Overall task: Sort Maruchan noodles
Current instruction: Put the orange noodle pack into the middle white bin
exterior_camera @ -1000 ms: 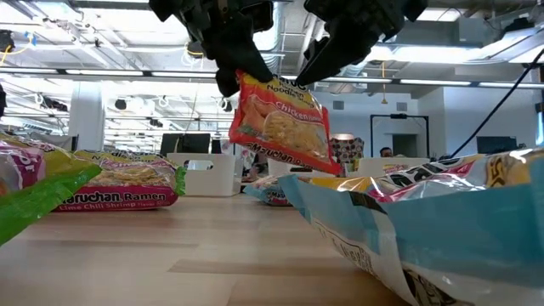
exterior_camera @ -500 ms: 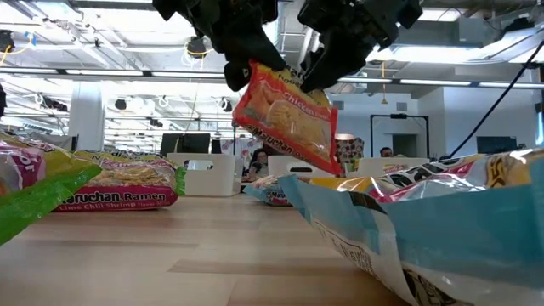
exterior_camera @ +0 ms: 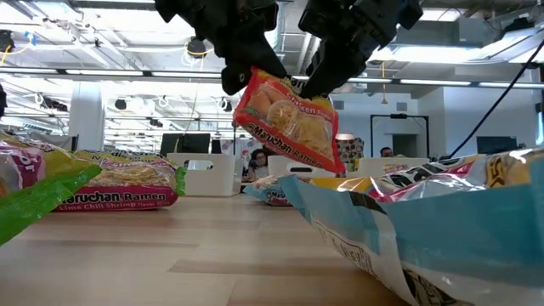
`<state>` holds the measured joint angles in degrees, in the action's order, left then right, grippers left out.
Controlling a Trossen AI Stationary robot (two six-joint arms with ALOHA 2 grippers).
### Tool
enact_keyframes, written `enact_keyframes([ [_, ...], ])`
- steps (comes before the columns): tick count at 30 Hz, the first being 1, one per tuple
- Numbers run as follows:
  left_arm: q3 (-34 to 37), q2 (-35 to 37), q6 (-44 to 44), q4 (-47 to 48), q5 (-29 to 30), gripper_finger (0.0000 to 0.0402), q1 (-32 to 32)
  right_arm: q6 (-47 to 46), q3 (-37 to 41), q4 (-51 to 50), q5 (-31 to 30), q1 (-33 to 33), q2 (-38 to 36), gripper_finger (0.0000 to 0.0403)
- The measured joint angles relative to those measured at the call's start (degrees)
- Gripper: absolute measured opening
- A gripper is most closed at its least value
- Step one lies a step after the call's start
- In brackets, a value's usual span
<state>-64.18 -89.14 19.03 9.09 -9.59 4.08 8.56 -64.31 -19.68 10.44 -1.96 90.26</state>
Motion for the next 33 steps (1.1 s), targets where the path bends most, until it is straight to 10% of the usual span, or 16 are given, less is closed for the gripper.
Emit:
enact_keyframes([
  [21, 0.0, 2.7, 3.2, -3.8, -8.2, 0.0104, 8.3, -0.7, -0.3, -6.6, -1.5, -4.0, -0.9, 0.0005],
  [33, 0.0, 12.9, -6.0, 2.4, -0.8, 0.0104, 16.1, 6.9, -10.3, -12.0, -6.1, -13.8, -1.1, 0.0005],
])
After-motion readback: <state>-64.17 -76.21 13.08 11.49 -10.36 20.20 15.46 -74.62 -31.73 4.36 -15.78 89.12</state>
